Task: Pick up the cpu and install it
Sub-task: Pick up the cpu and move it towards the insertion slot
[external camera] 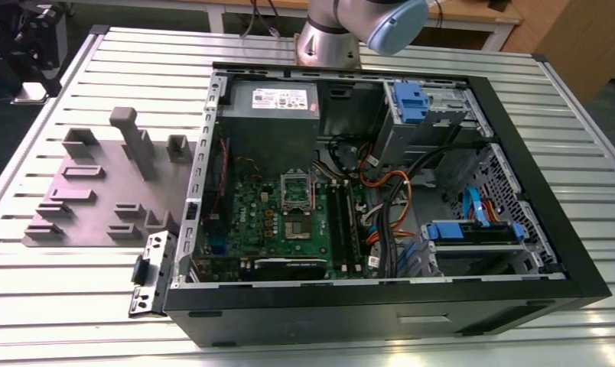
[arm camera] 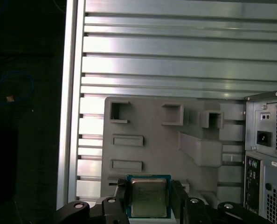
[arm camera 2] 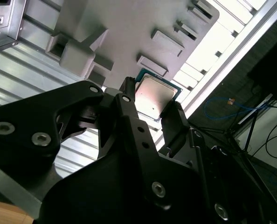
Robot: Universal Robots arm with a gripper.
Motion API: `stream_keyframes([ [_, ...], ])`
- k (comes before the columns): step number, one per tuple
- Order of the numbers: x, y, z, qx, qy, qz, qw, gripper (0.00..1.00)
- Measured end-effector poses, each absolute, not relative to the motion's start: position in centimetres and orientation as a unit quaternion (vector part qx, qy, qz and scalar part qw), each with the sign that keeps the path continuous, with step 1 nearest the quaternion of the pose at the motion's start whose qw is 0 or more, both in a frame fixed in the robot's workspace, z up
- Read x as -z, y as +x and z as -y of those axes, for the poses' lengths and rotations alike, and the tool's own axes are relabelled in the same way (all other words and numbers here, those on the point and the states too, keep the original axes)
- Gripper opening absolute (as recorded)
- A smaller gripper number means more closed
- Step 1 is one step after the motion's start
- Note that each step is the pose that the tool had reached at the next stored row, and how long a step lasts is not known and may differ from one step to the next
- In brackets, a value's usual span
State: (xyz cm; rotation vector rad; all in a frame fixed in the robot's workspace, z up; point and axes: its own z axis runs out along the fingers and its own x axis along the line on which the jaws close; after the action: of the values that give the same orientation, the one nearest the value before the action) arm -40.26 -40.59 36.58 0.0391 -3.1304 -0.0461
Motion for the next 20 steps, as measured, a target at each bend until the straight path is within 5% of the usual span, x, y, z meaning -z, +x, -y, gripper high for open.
stream_keyframes([
  [20,-36.58,-39.20,40.58,0.015,0.012,1.000,0.009,0.47],
])
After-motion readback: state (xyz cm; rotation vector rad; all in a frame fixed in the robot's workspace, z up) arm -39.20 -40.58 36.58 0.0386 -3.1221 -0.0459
